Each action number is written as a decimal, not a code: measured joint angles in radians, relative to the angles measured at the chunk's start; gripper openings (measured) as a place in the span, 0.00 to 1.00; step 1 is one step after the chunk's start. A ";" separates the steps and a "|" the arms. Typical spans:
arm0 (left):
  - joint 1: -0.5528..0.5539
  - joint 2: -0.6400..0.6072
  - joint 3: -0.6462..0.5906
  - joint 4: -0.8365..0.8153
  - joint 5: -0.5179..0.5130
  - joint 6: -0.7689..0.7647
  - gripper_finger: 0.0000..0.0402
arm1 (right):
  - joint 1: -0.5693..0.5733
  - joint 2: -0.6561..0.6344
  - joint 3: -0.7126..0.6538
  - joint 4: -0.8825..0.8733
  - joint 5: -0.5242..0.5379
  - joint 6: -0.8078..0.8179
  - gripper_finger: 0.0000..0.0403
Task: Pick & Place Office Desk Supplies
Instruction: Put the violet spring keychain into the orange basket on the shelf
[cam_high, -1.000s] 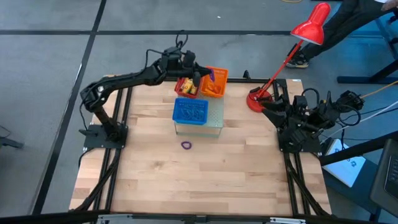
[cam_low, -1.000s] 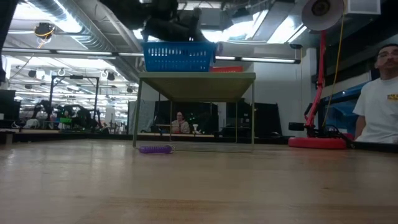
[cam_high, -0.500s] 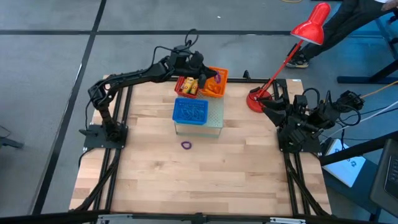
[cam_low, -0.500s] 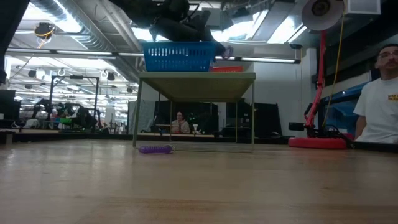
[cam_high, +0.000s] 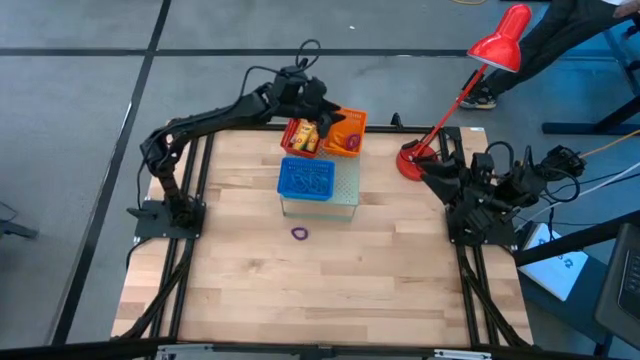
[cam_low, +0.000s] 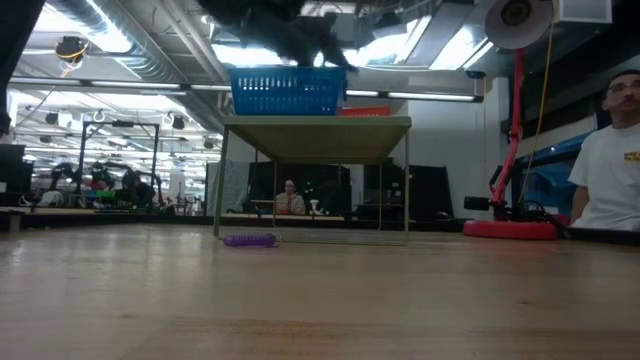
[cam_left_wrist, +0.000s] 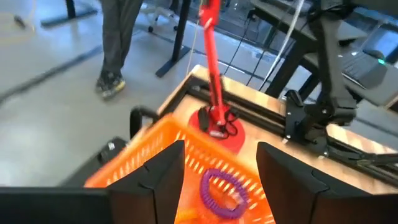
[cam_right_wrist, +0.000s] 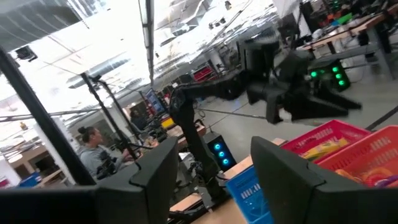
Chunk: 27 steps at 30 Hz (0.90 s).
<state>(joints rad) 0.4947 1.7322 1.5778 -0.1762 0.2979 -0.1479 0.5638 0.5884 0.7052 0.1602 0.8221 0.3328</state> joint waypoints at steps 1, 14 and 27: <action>-0.010 -0.008 0.036 -0.041 -0.007 0.028 0.49 | 0.000 0.000 0.000 0.000 -0.006 0.000 0.51; -0.411 -0.178 0.430 -0.626 -0.349 -0.036 0.47 | 0.000 0.000 0.000 -0.011 -0.055 -0.013 0.51; -1.102 -0.024 0.320 -1.166 -0.949 -0.823 0.47 | 0.000 0.004 0.000 -0.075 -0.057 -0.012 0.51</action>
<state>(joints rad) -0.6068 1.7080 1.8979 -1.3423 -0.6509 -0.9714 0.5640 0.5928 0.7048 0.0853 0.7654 0.3204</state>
